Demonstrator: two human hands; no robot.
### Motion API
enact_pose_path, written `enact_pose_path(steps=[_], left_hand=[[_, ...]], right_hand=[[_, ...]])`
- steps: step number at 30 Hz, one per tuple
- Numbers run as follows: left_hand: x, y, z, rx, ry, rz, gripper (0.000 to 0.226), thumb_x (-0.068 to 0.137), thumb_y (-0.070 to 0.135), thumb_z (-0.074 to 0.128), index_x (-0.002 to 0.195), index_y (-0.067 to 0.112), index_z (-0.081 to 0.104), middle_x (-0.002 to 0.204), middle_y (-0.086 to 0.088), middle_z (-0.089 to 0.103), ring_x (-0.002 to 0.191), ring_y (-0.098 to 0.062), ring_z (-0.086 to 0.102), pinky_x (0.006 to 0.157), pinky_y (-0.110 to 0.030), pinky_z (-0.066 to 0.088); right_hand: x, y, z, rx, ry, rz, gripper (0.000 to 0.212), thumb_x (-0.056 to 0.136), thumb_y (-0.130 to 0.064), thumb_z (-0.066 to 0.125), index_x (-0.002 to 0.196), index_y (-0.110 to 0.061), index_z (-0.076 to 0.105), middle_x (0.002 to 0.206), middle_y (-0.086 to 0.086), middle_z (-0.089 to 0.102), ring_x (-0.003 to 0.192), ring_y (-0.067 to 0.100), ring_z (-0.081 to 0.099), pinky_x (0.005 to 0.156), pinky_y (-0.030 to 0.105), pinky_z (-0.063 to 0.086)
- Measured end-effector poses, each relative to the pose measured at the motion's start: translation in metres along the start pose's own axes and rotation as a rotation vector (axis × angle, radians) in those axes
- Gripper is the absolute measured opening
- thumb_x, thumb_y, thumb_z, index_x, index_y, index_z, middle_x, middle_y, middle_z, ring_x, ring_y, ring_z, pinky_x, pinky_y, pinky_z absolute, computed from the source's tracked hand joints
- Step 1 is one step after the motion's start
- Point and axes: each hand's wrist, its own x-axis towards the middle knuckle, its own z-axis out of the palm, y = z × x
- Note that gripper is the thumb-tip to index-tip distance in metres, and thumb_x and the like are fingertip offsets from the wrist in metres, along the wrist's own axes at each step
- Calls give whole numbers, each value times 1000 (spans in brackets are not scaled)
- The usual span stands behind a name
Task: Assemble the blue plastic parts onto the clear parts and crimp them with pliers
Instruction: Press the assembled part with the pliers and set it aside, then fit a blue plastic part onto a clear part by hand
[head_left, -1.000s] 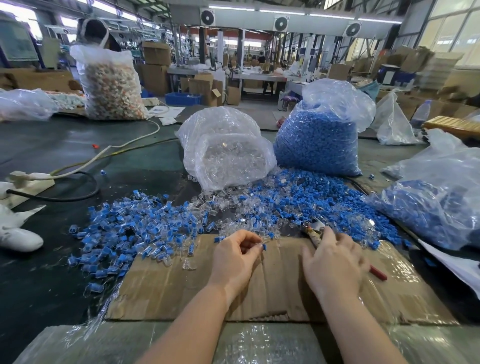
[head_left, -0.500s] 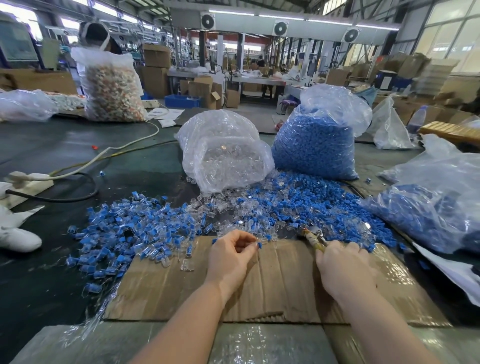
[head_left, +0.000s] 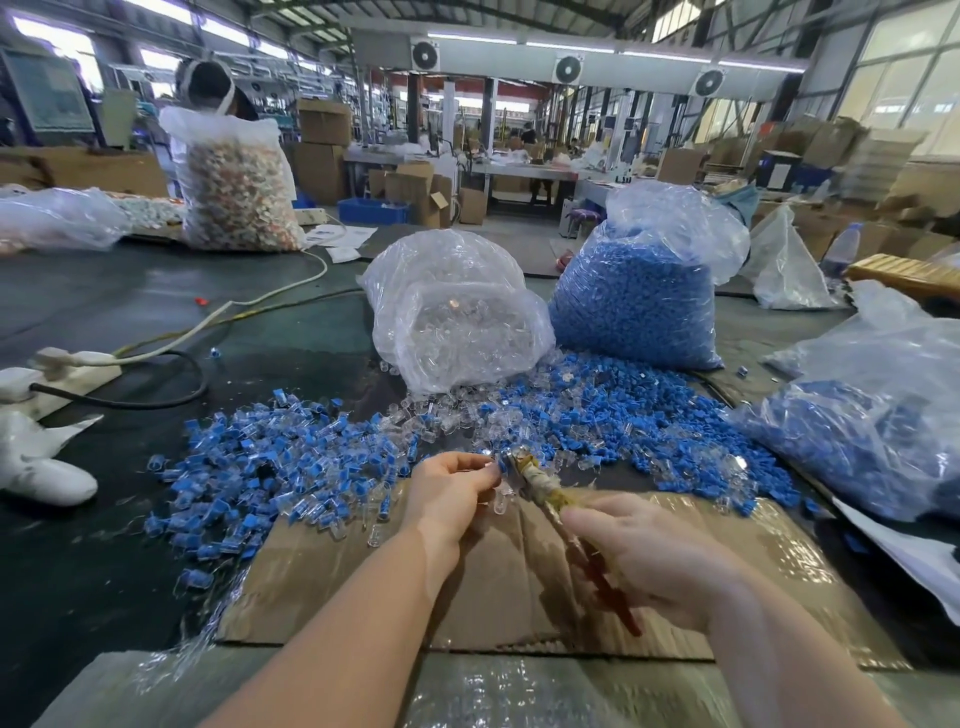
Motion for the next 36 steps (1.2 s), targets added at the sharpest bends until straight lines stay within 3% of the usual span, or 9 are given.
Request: enact_pose_path(steps=[1,3,6,10,19,24,31,34,36], left_hand=[[1,0,-1,13,9,2,6,84,1,64,89,3,66,49,1,62,38,-7,55,40,-21,44],[2,1,-1,12,33,-5,5,84,0,63,87,3,66,51,-1,60,38,-8,52,43,-24,39],[3,3,0,-3,55,-15,5,85,-1,62,85,3,65,49,-1,58,37,-8,50,42,-22,36],[4,7,2,-8,76,-6,3,84,0,64,84,2,64,47,-2,58,36,-9,51,40,-20,39],[8,5,4,-24,144,22,6,83,-3,64,81,3,65,67,-11,63,52,-15,59,49,-21,52],[7,7,5,-30,149,24,6,83,-3,64,81,2,64,71,-12,64,58,-17,61,52,-22,54],[4,9,7,-32,157,11,6,83,-3,64,83,3,65,77,-12,65,62,-16,62,51,-20,54],[4,7,8,-16,168,12,6,84,-1,63,86,5,65,78,-10,66,62,-14,62,52,-19,53],[5,7,8,-17,177,16,6,85,0,63,85,6,65,77,-10,65,61,-13,62,52,-19,53]], right_hand=[[-1,-2,0,14,-55,0,5,88,-20,59,91,-17,61,76,8,72,69,19,66,66,38,56],[-3,-6,0,58,-124,11,18,82,-1,56,99,-6,59,72,9,69,63,20,65,54,29,51],[-3,-8,2,63,-112,11,28,79,9,47,106,4,55,82,17,62,70,26,61,57,31,49],[-2,-9,3,16,-78,-19,34,79,10,43,108,1,56,86,14,50,81,25,49,70,39,39],[-7,-13,0,58,-114,-34,41,78,12,43,101,-15,65,80,9,60,81,23,57,70,38,40],[-7,-13,0,35,-102,-39,40,78,11,44,103,-13,63,84,13,55,82,26,51,72,40,37],[-3,-10,5,-52,-31,-104,29,78,7,46,98,-7,62,80,11,48,74,22,46,63,34,35],[-2,-7,8,-55,-6,-124,33,77,8,46,88,-17,65,74,9,53,70,22,50,61,33,37],[-1,-6,9,-30,10,-133,40,75,8,50,97,-23,63,78,7,61,66,24,54,59,32,41]])
